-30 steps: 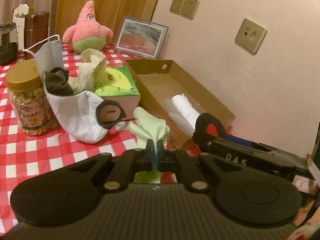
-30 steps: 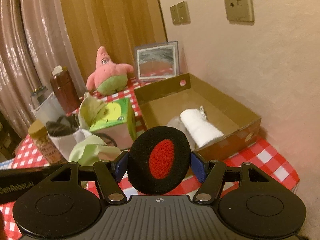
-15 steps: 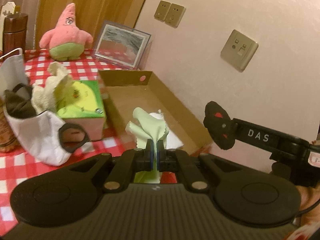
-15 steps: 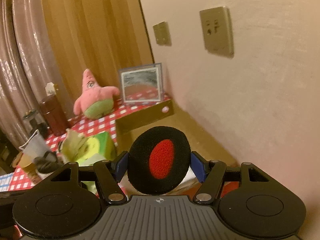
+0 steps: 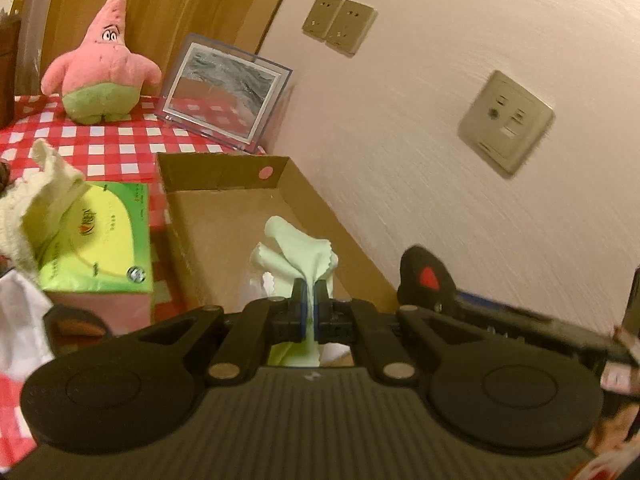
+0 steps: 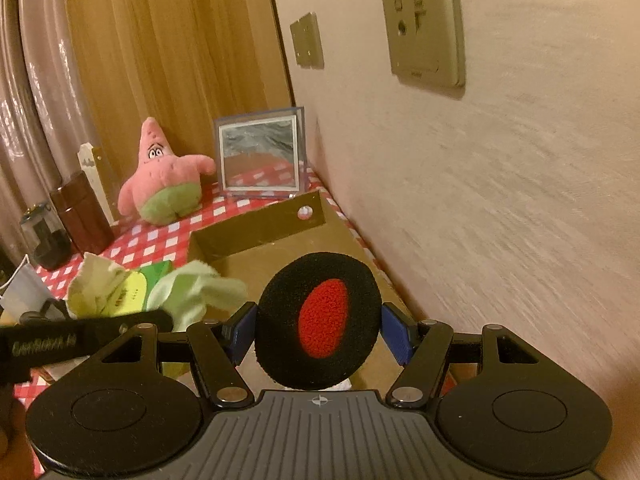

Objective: Organize soft objects
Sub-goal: 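Lift the green cloth and earmuff pad and carry them over the tray, then open the left tool to drop the green cloth while the right tool lowers the earmuff pad into the tray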

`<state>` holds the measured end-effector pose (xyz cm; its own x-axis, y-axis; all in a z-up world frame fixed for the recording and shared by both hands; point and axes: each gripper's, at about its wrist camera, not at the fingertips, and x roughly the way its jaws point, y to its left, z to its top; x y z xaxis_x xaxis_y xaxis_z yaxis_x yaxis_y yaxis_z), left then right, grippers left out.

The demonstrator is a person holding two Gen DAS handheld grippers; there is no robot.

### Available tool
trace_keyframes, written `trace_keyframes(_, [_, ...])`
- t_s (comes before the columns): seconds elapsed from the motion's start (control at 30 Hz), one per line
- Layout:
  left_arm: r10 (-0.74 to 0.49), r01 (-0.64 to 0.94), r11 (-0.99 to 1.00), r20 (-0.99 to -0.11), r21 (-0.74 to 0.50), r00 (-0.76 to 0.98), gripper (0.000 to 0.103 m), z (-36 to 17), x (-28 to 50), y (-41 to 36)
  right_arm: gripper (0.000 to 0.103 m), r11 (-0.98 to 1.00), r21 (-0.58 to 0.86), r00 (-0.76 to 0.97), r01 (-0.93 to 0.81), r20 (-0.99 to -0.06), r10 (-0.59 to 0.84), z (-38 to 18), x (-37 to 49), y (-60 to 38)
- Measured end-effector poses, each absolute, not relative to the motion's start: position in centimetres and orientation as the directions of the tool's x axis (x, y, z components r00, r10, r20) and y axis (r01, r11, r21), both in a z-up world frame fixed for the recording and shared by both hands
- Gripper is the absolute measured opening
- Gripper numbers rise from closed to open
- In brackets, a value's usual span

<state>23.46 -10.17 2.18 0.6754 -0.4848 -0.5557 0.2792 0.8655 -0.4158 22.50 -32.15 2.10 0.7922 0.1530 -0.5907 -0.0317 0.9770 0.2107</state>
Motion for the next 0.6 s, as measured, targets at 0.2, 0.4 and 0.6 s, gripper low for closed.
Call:
trace_keyframes(0.2, [-0.473,0.245,0.867,-0.563,-0.433,0.678,0.002,0.9,26.9,-10.7,0.066,0.98,0.195,0.777,-0.046,-0.609,0.158,0.7,24.8,-32.4])
trace_keyframes(0.4, [-0.464,0.205,0.865,-0.575,-0.459,0.674,0.002,-0.9,29.4,-10.9,0.066,0.984,0.169,0.758,-0.05,-0.636,0.147,-0.6,26.5,-32.3])
trace_keyframes(0.6, [-0.453,0.175,0.867,-0.593,-0.466,0.666,0.003,-2.3,31.5,-11.1,0.066,0.989,0.134,0.745,-0.056,-0.654,0.13,-1.5,27.6,-32.1])
